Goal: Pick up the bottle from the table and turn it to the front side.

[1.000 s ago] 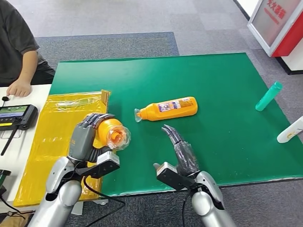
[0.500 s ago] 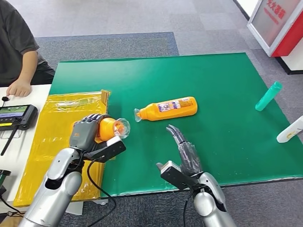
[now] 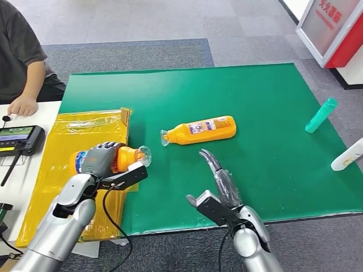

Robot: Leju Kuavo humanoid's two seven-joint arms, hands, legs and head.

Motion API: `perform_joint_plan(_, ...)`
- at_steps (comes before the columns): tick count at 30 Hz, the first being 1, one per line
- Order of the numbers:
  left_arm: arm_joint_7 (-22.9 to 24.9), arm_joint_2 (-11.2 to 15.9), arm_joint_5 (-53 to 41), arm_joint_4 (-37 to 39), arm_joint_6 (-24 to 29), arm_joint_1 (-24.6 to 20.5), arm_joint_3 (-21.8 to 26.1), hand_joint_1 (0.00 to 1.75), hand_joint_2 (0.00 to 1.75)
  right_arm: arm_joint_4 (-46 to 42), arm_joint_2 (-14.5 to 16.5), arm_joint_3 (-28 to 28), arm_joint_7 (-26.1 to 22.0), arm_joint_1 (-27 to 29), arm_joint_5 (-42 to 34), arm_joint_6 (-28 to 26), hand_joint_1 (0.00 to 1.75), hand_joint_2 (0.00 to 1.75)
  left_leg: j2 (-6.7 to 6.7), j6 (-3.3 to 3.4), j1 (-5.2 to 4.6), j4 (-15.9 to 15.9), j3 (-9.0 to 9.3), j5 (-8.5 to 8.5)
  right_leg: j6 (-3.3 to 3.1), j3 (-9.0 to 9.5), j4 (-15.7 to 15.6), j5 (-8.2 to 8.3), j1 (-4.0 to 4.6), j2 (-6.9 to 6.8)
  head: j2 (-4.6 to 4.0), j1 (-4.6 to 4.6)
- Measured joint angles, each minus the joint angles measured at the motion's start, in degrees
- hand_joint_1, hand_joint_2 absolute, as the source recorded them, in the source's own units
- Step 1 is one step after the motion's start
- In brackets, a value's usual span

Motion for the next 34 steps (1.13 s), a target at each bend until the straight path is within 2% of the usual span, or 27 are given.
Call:
perform_joint_plan(2, 0.17, 0.36, -0.12, 1.32, -1.38, -0.77, -0.35, 1.75, 0.00, 0.08, 0.10, -0.02, 0.03, -0.15, -0.96, 0.76, 0.00, 1.75, 0.00, 0.00, 0.00, 0.00, 0.00, 0.00, 0.00, 0.01, 0.00, 0.00, 0.00, 0.00, 0.00, 0.00)
perform_joint_plan(6, 0.58, 2.18, 0.34, 4.26, -4.89, -2.16, -1.62, 1.75, 0.00, 0.41, 0.17, -0.12, -1.20, -0.33, -7.86, 5.18, 0.00, 1.75, 0.00, 0.00, 0.01, 0.00, 0.00, 0.00, -0.01, -0.01, 0.00, 0.00, 0.01, 0.01, 0.00, -0.01)
perform_joint_plan(9, 0.57, 3.95, 1.12, 6.29, -6.32, -3.38, -2.21, 1.75, 0.00, 0.52, 0.17, -0.16, -1.77, -0.50, -10.22, 6.49, 0.00, 1.75, 0.00, -0.01, 0.05, 0.00, 0.00, 0.00, -0.01, -0.01, 0.01, 0.00, 0.05, 0.01, 0.00, -0.01)
perform_joint_plan(10, 0.44, 4.53, 1.30, 6.93, -6.66, -3.85, -2.37, 1.51, 0.00, 0.54, 0.17, -0.17, -1.82, -0.58, -10.46, 6.58, 0.00, 1.75, 0.00, -0.02, 0.06, 0.00, 0.00, 0.00, -0.02, -0.01, 0.01, 0.00, 0.06, 0.01, 0.00, -0.01)
perform_joint_plan(13, -0.35, 6.29, 1.83, 8.47, -7.50, -4.95, -2.89, 0.22, 0.00, 0.58, 0.17, -0.17, -1.84, -0.83, -10.90, 6.52, 0.00, 1.75, 0.00, -0.04, 0.09, 0.00, 0.00, 0.02, -0.06, 0.00, 0.02, -0.01, 0.09, 0.01, 0.00, -0.01)
perform_joint_plan(14, -0.55, 6.83, 1.99, 8.81, -7.52, -5.13, -3.04, 0.02, 0.00, 0.61, 0.17, -0.17, -1.83, -0.89, -10.98, 6.51, 0.00, 1.75, 0.00, -0.04, 0.09, 0.00, 0.00, 0.02, -0.07, 0.00, 0.02, -0.01, 0.10, 0.01, 0.00, -0.01)
perform_joint_plan(17, -0.29, 7.75, 2.10, 9.31, -6.26, -5.03, -3.26, 0.00, 0.00, 0.70, 0.17, -0.17, -1.82, -0.93, -11.09, 6.49, 0.00, 1.75, 0.00, -0.04, 0.10, 0.00, 0.00, 0.02, -0.09, -0.01, 0.02, -0.01, 0.10, 0.01, 0.00, -0.01)
perform_joint_plan(26, 0.93, 8.04, 1.41, 9.33, -3.00, -4.23, -3.33, 0.00, 0.00, 0.72, 0.17, -0.18, -1.82, -0.90, -11.14, 6.47, 0.00, 1.75, 0.00, -0.04, 0.10, 0.00, 0.00, 0.02, -0.11, -0.01, 0.02, -0.01, 0.10, 0.01, 0.00, -0.01)
perform_joint_plan(30, 0.06, 7.18, -0.87, 6.72, 4.23, -2.51, -2.45, 0.00, 0.00, 0.63, 0.16, -0.33, -1.83, -0.47, -11.03, 6.26, 0.00, 1.75, 0.00, -0.05, 0.10, 0.00, 0.00, 0.02, -0.12, -0.01, 0.02, -0.01, 0.11, 0.00, 0.00, -0.02)
perform_joint_plan(34, -4.70, 5.93, -2.69, 0.37, 11.75, 1.03, -0.77, 0.00, 0.00, 0.12, 0.15, -0.63, -2.20, 0.77, -10.66, 6.18, 0.00, 1.75, 0.00, -0.09, 0.10, 0.00, -0.01, -0.02, -0.14, -0.02, 0.02, -0.04, 0.11, 0.01, 0.00, -0.01)
